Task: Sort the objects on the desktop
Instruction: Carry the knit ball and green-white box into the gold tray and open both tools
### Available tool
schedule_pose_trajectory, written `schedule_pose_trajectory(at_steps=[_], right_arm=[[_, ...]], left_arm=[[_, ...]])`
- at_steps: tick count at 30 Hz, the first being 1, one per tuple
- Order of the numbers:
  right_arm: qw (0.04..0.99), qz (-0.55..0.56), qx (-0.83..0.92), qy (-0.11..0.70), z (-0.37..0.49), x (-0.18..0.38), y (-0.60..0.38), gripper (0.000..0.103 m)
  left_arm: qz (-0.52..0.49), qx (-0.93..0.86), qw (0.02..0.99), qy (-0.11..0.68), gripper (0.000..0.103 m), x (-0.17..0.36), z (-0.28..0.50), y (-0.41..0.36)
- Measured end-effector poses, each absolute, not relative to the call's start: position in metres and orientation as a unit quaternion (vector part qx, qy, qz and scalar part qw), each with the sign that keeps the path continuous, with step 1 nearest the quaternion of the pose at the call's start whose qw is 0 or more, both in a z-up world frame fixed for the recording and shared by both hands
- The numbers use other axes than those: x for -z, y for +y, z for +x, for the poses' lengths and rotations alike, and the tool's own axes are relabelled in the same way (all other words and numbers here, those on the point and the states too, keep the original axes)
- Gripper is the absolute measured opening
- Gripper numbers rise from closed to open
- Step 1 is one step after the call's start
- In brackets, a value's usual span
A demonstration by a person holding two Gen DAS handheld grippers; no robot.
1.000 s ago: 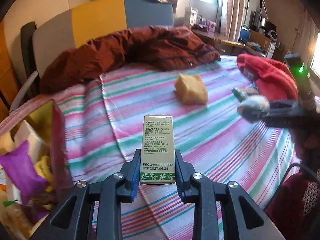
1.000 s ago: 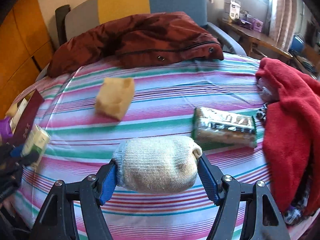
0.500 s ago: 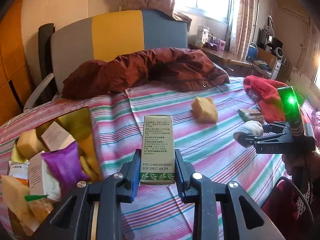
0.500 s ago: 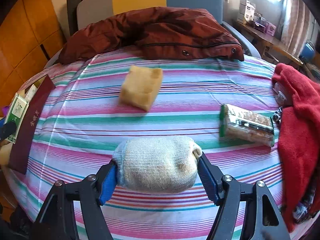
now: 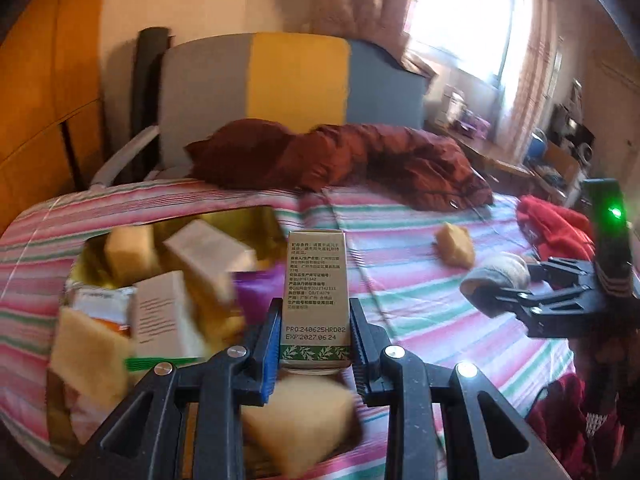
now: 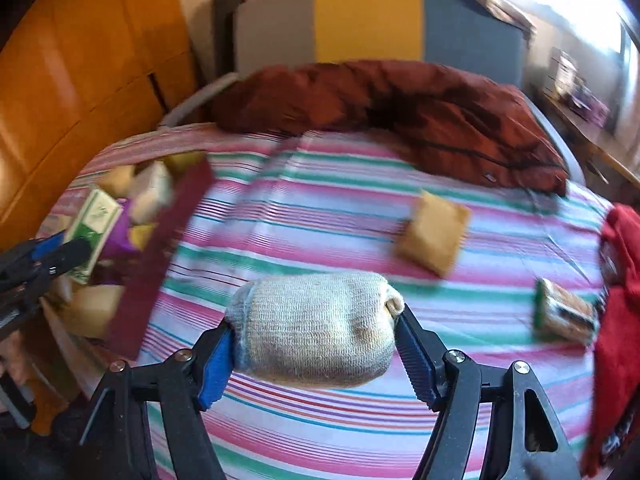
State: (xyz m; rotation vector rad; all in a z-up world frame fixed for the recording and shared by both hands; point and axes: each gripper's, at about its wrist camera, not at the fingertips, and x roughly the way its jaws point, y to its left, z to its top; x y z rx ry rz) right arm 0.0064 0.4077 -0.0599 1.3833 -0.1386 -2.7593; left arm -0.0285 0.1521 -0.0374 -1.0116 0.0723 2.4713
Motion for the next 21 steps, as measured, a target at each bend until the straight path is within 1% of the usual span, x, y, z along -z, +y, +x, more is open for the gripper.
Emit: schedule_pose_trajectory(at_steps=[8, 13, 21], right_arm=[[0.098, 0.420, 0.900, -0.061, -0.023, 0.032, 0.343, 0.073], [0.126, 0.406, 0.902, -0.076, -0.050, 0.022, 0.309, 0.073], [0.142, 0.401, 0.899, -0.107, -0.087, 0.022, 0.270, 0.073]], left_arm=[[-0.379, -0.910, 0.165, -0.015, 0.029, 0.044, -0.058, 0.090], [-0.376, -0.915, 0.142, -0.019, 0.029, 0.045, -0.074, 0.073], [-0.365, -0.923, 0.123, -0.016, 0.029, 0.041, -0.078, 0.063]])
